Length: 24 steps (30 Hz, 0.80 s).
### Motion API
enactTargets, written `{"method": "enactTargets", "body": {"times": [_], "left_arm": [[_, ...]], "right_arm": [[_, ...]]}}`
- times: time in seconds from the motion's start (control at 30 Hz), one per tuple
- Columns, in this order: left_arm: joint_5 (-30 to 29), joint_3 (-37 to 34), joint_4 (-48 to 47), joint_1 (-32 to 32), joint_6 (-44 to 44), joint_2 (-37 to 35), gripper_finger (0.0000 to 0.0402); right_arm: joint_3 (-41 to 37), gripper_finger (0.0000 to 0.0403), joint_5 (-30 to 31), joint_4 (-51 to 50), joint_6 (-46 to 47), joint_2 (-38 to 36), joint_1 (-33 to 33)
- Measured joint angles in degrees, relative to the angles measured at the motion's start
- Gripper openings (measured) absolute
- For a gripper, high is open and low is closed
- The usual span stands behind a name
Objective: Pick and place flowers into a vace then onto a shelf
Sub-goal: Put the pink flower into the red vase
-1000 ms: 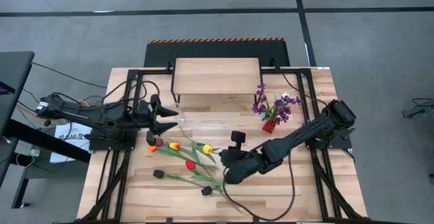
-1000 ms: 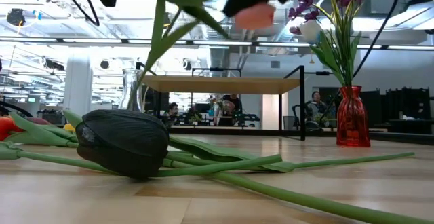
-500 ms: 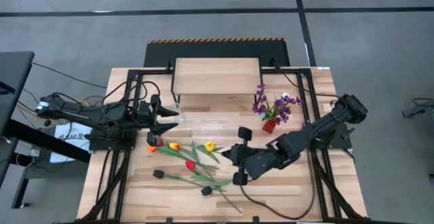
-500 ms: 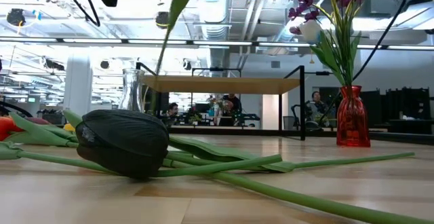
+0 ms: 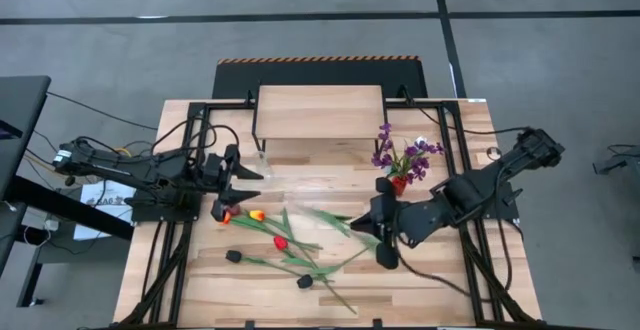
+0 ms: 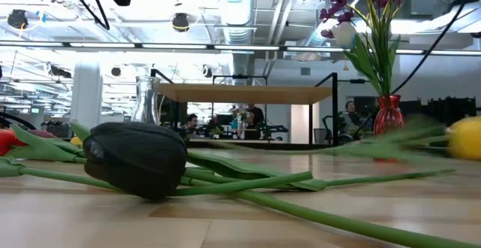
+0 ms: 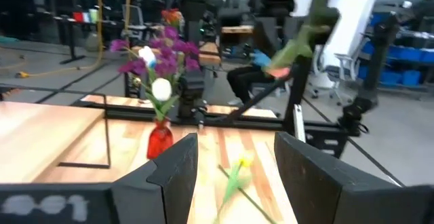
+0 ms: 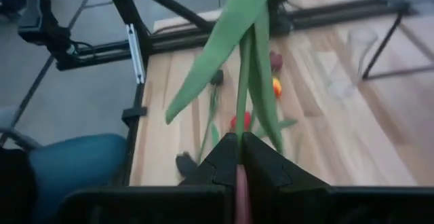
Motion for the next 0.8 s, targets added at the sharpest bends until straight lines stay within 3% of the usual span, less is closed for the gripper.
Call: {"method": "enactTargets", "body": {"times": [0.37,0.8], "left_arm": [[6.2,0.0,0.9,0.0,5.0,0.4,0.0185],[9.3,0.2,9.6,0.0,5.3,13.7,0.0185]], "right_arm": [[0.0,0.0008,-4.9,-12.7,9.8,0.4,-0.7],[0.0,0.0008,-8.0,-12.7,9.5,5.1,-1.2]]}}
